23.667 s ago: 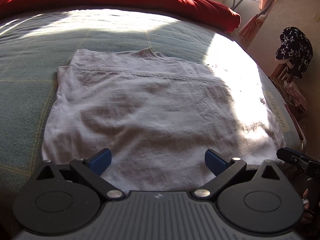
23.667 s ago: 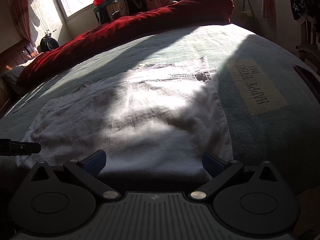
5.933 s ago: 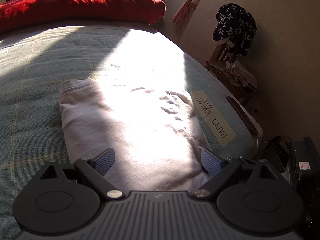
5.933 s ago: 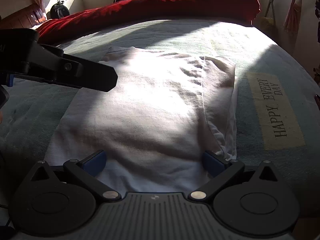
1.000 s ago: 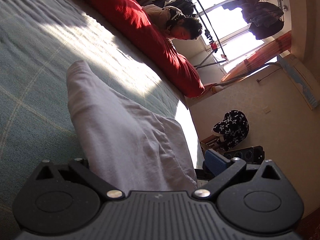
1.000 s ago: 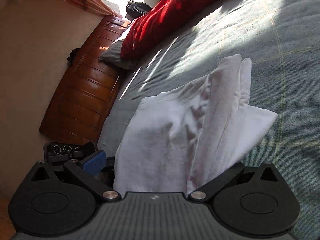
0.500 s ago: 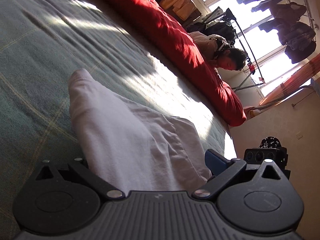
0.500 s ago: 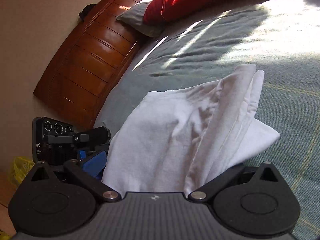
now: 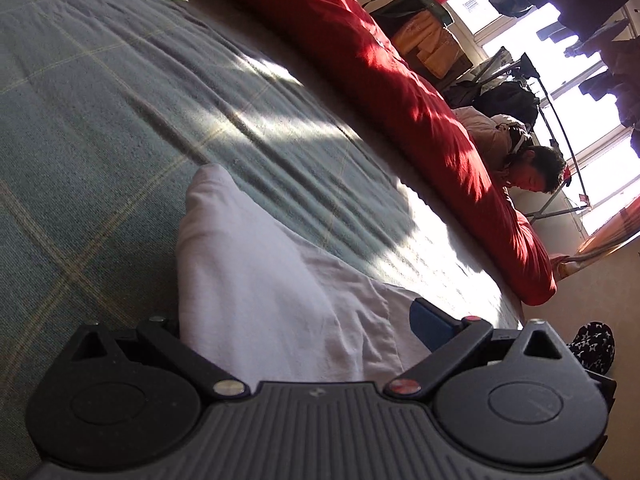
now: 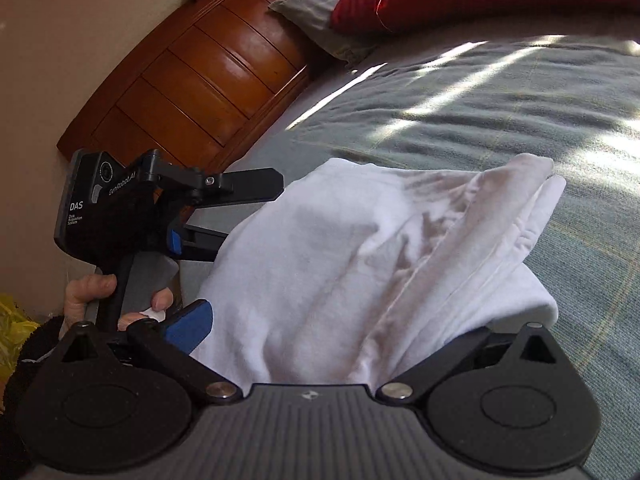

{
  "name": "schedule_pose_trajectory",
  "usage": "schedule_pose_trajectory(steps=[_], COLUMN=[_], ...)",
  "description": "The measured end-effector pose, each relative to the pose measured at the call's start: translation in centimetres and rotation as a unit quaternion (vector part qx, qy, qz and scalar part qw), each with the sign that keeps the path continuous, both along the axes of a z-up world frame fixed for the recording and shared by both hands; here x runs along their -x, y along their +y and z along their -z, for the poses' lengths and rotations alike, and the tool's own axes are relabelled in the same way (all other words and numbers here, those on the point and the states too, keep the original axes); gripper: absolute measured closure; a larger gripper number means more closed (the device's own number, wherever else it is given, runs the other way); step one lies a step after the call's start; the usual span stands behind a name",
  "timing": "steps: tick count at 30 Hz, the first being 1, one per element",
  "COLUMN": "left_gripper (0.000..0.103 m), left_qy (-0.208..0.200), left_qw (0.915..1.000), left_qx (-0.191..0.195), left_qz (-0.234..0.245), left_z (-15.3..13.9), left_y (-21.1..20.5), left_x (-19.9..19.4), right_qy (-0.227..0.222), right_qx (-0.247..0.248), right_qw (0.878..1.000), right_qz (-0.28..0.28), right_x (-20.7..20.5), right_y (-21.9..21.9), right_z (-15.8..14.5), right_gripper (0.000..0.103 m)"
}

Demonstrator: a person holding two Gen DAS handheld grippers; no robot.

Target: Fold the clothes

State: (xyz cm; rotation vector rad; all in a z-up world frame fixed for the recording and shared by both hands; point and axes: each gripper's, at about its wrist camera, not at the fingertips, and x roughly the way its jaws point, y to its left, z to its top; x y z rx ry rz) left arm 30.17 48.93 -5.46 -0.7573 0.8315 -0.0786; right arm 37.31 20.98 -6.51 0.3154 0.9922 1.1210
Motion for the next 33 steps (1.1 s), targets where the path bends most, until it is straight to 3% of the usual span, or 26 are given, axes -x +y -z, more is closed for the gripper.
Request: schedule_pose_trajectory(steps=[9, 13, 16, 20, 23, 26, 28, 30, 33], left_gripper=[0.004, 0.004, 0.004, 0.004, 0.003, 0.003, 0.003, 0.003, 0.003], left_qy=[-0.006, 0.007, -0.004, -0.033, -0.050, -0.055, -0.054, -0.052, -0.022], left_qw=[0.9987, 0.9953, 0.9941, 0.9943, 0.9960, 0.9970, 0.9967, 0.9964, 0.9970], left_qx=[-0.014, -0.041, -0.050, -0.060, -0.047, -0.047, -0.058, -0.064, -0.063], left_qz=[-0.049, -0.088, -0.096, -0.081, -0.056, -0.030, -0.019, -0.019, -0.041], left_z=[0.9, 1.5, 0.9, -0.5, -1.2, -1.5, -1.2, -0.4, 2.0], left_y=[2.9, 3.6, 3.7, 2.8, 1.5, 0.1, -0.6, -0.8, -0.3], left_x=[-1.2, -1.0, 0.0, 1.2, 1.0, 0.3, -0.2, -0.7, -1.6], right_qy=[-0.001, -0.003, 0.005, 0.000, 0.079, 0.157, 0.152, 0.102, 0.037], right_qx=[0.000, 0.006, 0.017, -0.007, -0.040, -0.087, -0.126, -0.142, -0.107], right_qw=[1.000, 1.000, 0.999, 1.000, 0.996, 0.982, 0.978, 0.982, 0.991], right_qz=[-0.011, -0.022, -0.029, -0.006, 0.032, 0.052, 0.064, 0.070, 0.070], right_x=[1.2, 1.7, 1.8, 0.6, -2.7, -5.4, -5.9, -5.5, -4.6], right_y=[2.7, 2.9, 1.8, -1.4, -2.7, -3.0, -3.7, -4.5, -4.8], right_z=[1.3, 2.0, 2.4, 2.3, 3.6, 5.0, 4.2, 2.7, 1.8], right_gripper=[0.000, 0.000, 0.000, 0.000, 0.000, 0.000, 0.000, 0.000, 0.000])
